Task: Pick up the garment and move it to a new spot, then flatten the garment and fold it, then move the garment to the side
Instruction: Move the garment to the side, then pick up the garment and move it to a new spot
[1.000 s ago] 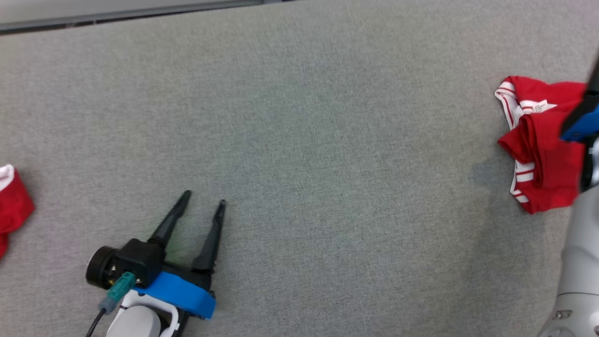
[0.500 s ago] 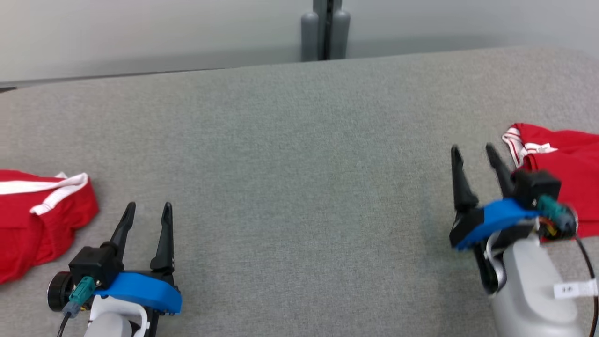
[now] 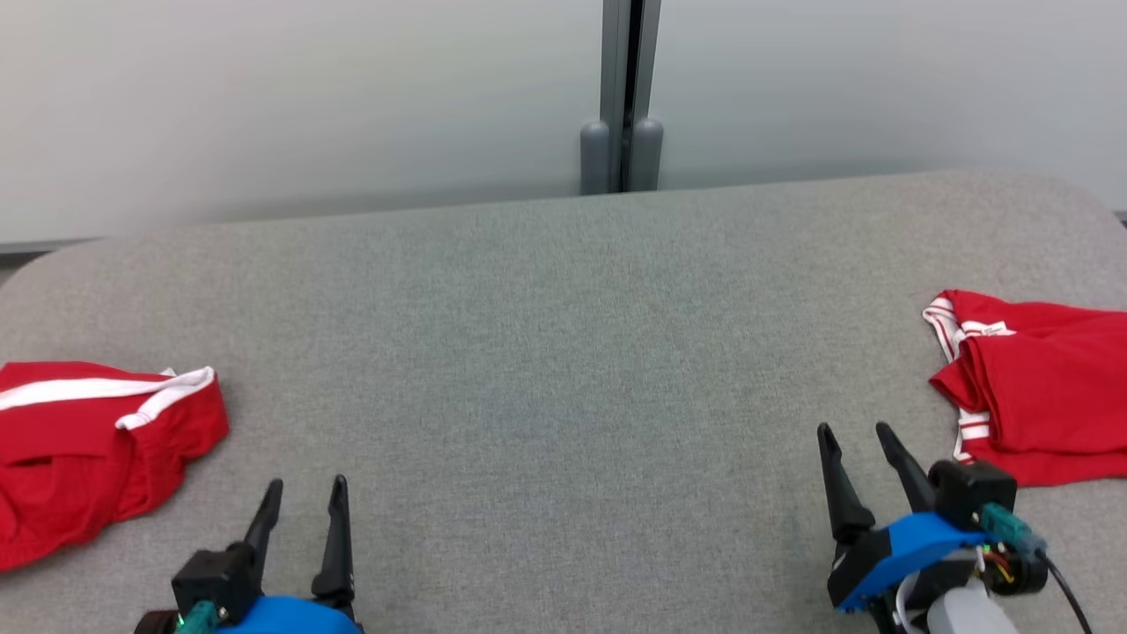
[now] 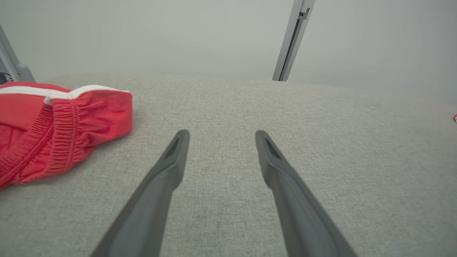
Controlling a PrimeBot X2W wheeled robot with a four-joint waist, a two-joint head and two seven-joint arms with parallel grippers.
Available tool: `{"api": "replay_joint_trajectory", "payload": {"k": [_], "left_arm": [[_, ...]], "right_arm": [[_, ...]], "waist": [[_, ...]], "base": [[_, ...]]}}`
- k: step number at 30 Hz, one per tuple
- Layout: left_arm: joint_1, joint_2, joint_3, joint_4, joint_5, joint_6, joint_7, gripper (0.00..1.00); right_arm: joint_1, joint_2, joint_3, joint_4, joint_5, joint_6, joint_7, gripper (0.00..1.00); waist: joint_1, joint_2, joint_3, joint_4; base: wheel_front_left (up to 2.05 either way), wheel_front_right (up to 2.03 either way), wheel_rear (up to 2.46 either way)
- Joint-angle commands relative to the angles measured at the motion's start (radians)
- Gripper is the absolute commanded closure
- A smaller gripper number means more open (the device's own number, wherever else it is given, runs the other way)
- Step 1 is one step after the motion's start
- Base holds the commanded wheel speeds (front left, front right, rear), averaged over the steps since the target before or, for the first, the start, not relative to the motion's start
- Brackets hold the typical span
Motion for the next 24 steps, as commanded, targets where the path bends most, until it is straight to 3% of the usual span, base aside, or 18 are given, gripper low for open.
{"api": "replay_joint_trajectory", "payload": {"k": [1,9,24], "left_arm": [[0.006,-0.004,0.002,-0.002,0.005,0.003,0.000,0.00],[0.061,-0.028,0.021,-0.012,0.026,0.003,0.000,0.00],[0.049,-0.040,0.022,-0.019,0.023,0.003,0.000,0.00]], "right_arm": [[0.020,-0.003,0.003,-0.007,0.009,0.000,-0.004,0.00],[0.090,-0.004,0.004,-0.053,0.030,0.000,-0.004,0.00],[0.101,-0.003,0.017,-0.071,0.037,0.000,-0.004,0.00]], "waist": [[0.0002,0.0000,-0.012,-0.006],[0.0002,0.0000,-0.057,0.004],[0.0002,0.0000,-0.041,0.014]], "base": [[0.00,0.00,0.00],[0.00,0.00,0.00],[0.00,0.00,0.00]]}}
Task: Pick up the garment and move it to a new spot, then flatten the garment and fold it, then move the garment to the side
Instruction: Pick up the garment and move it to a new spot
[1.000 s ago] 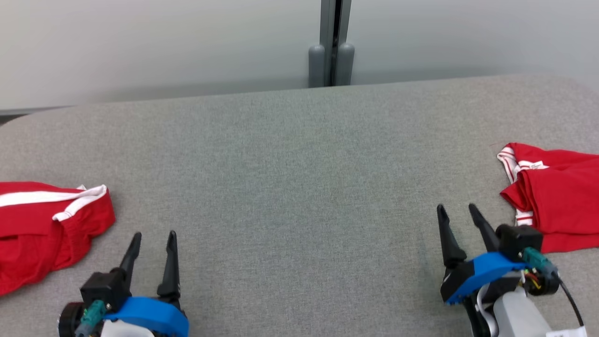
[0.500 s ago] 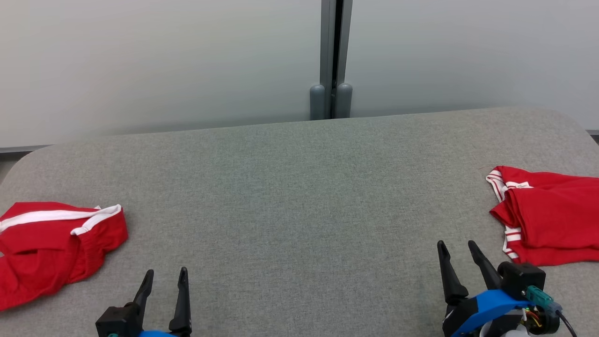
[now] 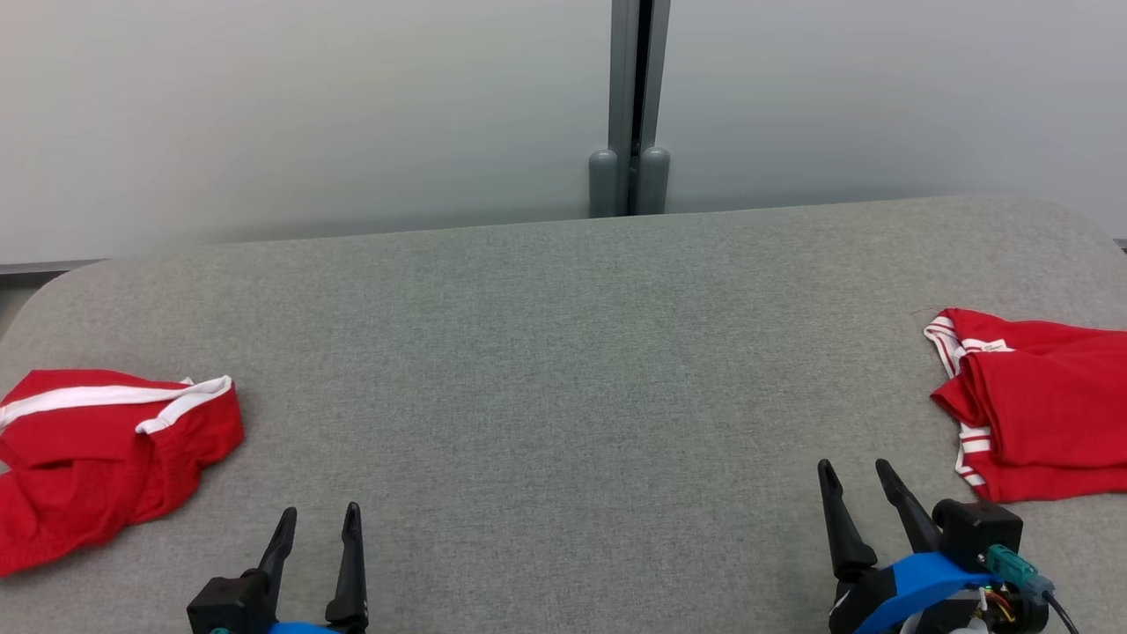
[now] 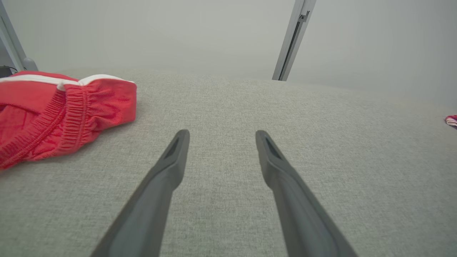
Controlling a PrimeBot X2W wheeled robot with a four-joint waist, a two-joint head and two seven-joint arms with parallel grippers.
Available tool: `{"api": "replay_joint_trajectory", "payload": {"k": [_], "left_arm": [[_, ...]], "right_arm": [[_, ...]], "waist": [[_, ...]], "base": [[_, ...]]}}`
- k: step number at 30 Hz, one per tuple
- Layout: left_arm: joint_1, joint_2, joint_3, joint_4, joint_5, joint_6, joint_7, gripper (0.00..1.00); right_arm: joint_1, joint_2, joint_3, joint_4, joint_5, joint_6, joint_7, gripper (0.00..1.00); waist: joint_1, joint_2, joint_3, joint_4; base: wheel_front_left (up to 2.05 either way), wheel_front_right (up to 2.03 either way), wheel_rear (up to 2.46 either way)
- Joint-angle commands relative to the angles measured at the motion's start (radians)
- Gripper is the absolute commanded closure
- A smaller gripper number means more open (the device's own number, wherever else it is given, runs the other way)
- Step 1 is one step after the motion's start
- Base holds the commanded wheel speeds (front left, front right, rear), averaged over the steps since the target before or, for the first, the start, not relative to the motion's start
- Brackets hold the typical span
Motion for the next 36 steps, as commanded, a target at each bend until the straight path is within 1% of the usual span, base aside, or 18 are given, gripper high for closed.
{"api": "replay_joint_trajectory", "payload": {"k": [1,5,9,21,25,30,33,36], "left_arm": [[-0.018,0.001,-0.001,0.002,-0.006,0.003,0.000,0.00],[-0.034,0.001,0.004,0.015,-0.013,0.003,0.000,0.00],[-0.054,0.002,0.016,0.021,-0.021,0.003,0.000,0.00],[-0.073,-0.002,0.123,0.050,-0.035,0.003,0.000,0.00],[-0.081,-0.009,0.163,0.064,-0.050,0.003,0.000,0.00],[-0.078,-0.012,0.184,0.075,-0.048,0.003,0.000,0.00],[-0.081,-0.013,0.194,0.080,-0.050,0.003,0.000,0.00],[-0.097,-0.009,0.165,0.087,-0.070,0.003,0.000,0.00]], "right_arm": [[0.000,-0.003,0.000,-0.004,-0.007,0.000,-0.003,0.00],[-0.008,-0.003,0.006,-0.006,-0.008,0.000,-0.003,0.00],[-0.024,-0.003,0.024,-0.009,-0.012,0.000,-0.003,0.00],[-0.067,-0.003,0.112,-0.006,-0.021,0.000,-0.003,0.00],[-0.076,-0.004,0.134,-0.002,-0.022,0.000,-0.003,0.00],[-0.091,-0.004,0.142,0.008,-0.024,0.000,-0.003,0.00],[-0.088,-0.004,0.147,0.012,-0.028,0.000,-0.003,0.00],[-0.101,-0.004,0.154,0.008,-0.030,0.000,-0.003,0.00]], "waist": [[0.0000,-0.0001,0.006,0.011],[0.0000,-0.0001,0.024,0.051],[0.0000,-0.0001,0.047,0.119],[0.0000,-0.0001,0.089,0.339],[0.0000,-0.0001,0.095,0.400],[0.0000,-0.0001,0.095,0.442],[0.0000,-0.0001,0.097,0.449],[0.0000,-0.0001,0.109,0.440]], "base": [[0.00,0.00,0.00],[0.00,0.00,0.00],[0.00,0.00,0.00],[0.00,0.00,0.00],[0.00,0.00,0.00],[0.00,0.00,0.00],[0.00,0.00,0.00],[0.00,0.00,0.00]]}}
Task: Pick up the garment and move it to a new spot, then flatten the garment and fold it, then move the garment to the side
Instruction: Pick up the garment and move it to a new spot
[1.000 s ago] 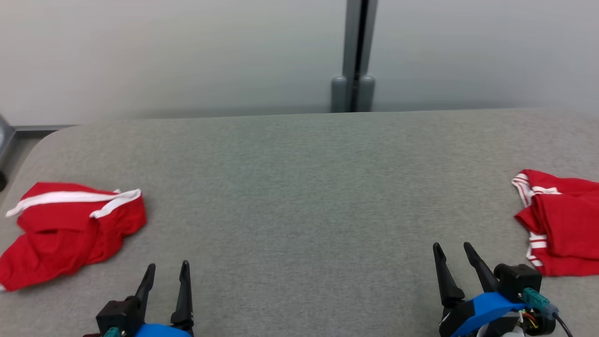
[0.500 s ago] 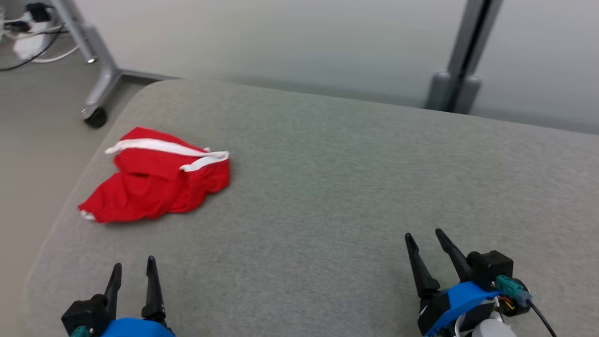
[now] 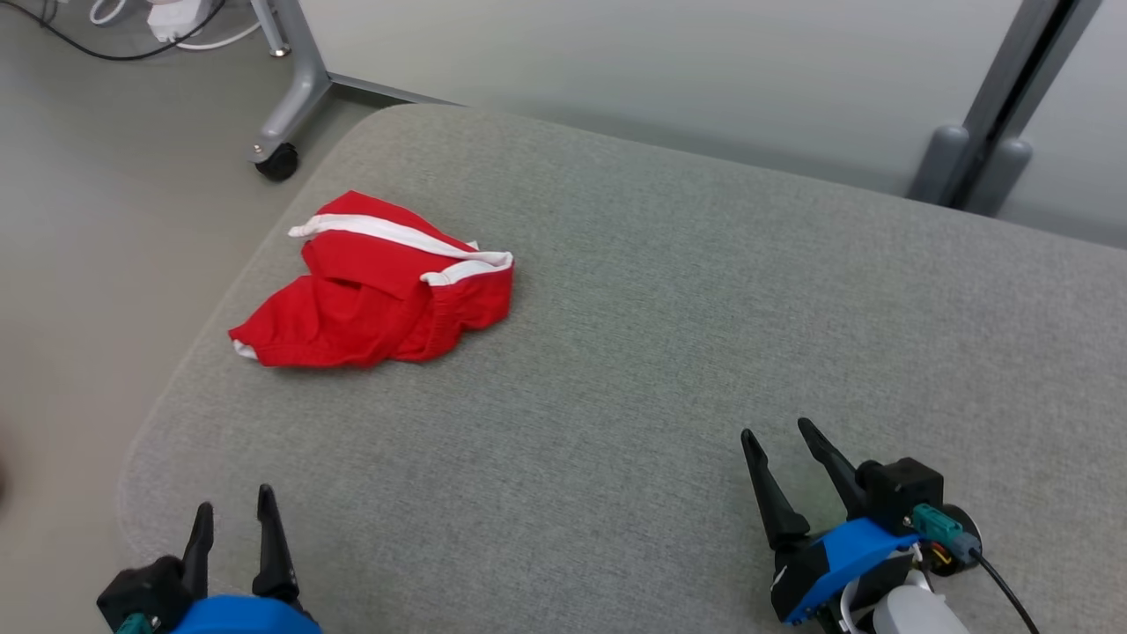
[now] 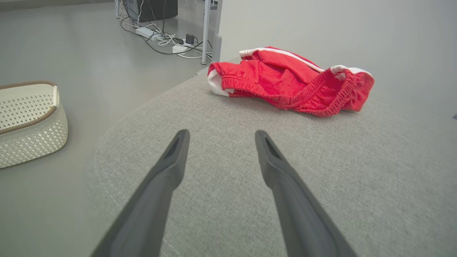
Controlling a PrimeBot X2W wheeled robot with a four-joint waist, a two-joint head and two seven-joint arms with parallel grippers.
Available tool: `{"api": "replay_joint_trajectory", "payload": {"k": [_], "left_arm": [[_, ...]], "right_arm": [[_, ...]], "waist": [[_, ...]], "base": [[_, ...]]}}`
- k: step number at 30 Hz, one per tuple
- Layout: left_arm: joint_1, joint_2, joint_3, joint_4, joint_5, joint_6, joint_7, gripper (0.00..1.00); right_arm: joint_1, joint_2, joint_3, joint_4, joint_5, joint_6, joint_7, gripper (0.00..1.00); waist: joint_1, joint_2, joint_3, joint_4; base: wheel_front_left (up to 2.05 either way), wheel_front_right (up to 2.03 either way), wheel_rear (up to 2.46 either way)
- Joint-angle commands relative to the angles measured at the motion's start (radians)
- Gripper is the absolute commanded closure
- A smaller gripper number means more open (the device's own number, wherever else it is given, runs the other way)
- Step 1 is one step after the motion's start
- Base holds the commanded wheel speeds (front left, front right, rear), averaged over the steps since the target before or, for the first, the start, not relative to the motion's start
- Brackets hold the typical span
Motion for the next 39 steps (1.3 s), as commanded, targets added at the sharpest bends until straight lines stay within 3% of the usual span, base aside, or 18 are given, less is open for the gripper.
{"api": "replay_joint_trajectory", "payload": {"k": [1,7,20,25,32,33,34,39], "left_arm": [[-0.030,0.000,-0.016,0.003,-0.012,0.003,0.000,0.00],[-0.134,0.071,-0.055,0.036,-0.120,0.003,0.000,0.00],[-0.479,0.340,-0.310,0.233,-0.419,0.003,0.000,0.00],[-0.567,0.388,-0.433,0.327,-0.555,0.003,0.035,0.00],[-0.596,0.399,-0.562,0.410,-0.734,0.003,0.155,0.00],[-0.594,0.398,-0.579,0.418,-0.751,0.003,0.172,0.37],[-0.591,0.397,-0.597,0.418,-0.768,0.003,0.179,0.98],[-0.581,0.395,-0.668,0.389,-0.832,0.002,0.142,1.00]], "right_arm": [[-0.016,-0.004,0.003,-0.004,-0.005,0.000,-0.003,0.00],[-0.043,-0.004,0.009,-0.036,-0.031,0.000,-0.003,0.00],[-0.124,-0.005,0.018,-0.108,-0.098,0.000,-0.003,0.00],[-0.144,-0.008,0.019,-0.123,-0.109,0.000,-0.001,0.00],[-0.153,-0.010,0.010,-0.132,-0.120,-0.001,-0.001,0.00],[-0.153,-0.010,0.010,-0.133,-0.120,-0.001,-0.001,0.00],[-0.152,-0.010,0.010,-0.135,-0.120,-0.001,-0.001,0.00],[-0.143,-0.009,-0.002,-0.137,-0.121,-0.001,-0.001,0.00]], "waist": [[-0.0001,0.0000,0.006,-0.005],[-0.0001,0.0000,0.072,-0.045],[-0.0001,0.0000,0.249,-0.137],[-0.0001,0.0000,0.289,-0.166],[-0.0001,0.0000,0.316,-0.192],[-0.0001,0.0000,0.316,-0.194],[-0.0001,0.0000,0.316,-0.196],[-0.0001,0.0000,0.304,-0.193]], "base": [[0.00,0.00,0.00],[0.00,0.00,0.00],[0.00,0.00,0.00],[0.00,0.00,0.00],[0.00,0.00,0.00],[0.00,0.00,0.00],[0.00,0.00,0.00],[0.00,0.00,0.00]]}}
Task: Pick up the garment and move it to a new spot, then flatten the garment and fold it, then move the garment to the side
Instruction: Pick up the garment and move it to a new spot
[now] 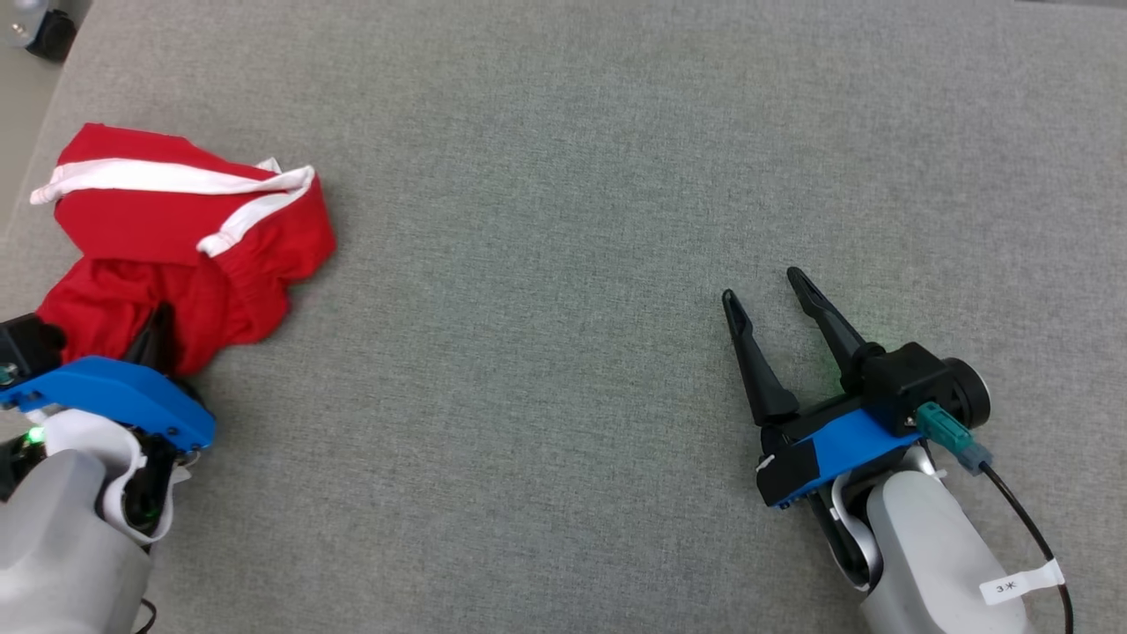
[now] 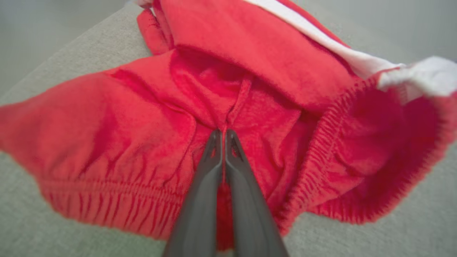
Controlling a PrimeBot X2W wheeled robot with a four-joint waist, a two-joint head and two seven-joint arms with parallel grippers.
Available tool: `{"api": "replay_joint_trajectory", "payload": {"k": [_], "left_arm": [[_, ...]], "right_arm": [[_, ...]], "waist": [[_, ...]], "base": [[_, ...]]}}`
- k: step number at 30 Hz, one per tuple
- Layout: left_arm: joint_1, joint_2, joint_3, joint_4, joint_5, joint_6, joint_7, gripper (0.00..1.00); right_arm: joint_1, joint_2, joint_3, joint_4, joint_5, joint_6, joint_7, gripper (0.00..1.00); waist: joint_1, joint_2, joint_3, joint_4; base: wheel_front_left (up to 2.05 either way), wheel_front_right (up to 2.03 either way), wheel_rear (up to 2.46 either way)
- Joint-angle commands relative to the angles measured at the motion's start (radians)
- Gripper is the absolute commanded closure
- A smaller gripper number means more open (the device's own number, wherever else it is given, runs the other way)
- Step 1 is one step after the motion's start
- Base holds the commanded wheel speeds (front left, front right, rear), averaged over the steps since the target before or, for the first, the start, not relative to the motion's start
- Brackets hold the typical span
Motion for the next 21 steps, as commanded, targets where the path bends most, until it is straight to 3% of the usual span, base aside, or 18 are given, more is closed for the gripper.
{"api": "replay_joint_trajectory", "payload": {"k": [1,12,21], "left_arm": [[0.003,-0.005,-0.028,-0.023,-0.012,0.002,-0.031,1.00],[0.011,0.006,-0.182,-0.259,-0.056,0.002,-0.153,1.00],[0.059,-0.073,-0.164,-0.496,0.028,0.002,-0.154,1.00]], "right_arm": [[0.022,-0.015,-0.014,0.020,-0.006,-0.002,0.002,0.00],[0.055,-0.011,-0.011,0.013,0.062,-0.001,0.001,0.00],[0.094,-0.011,-0.006,-0.005,0.110,-0.001,0.001,0.00]], "waist": [[-0.0001,0.0000,-0.009,0.003],[-0.0001,0.0000,-0.109,-0.014],[-0.0001,0.0000,-0.153,-0.135]], "base": [[0.00,0.00,0.00],[0.00,0.00,0.00],[0.00,0.00,0.00]]}}
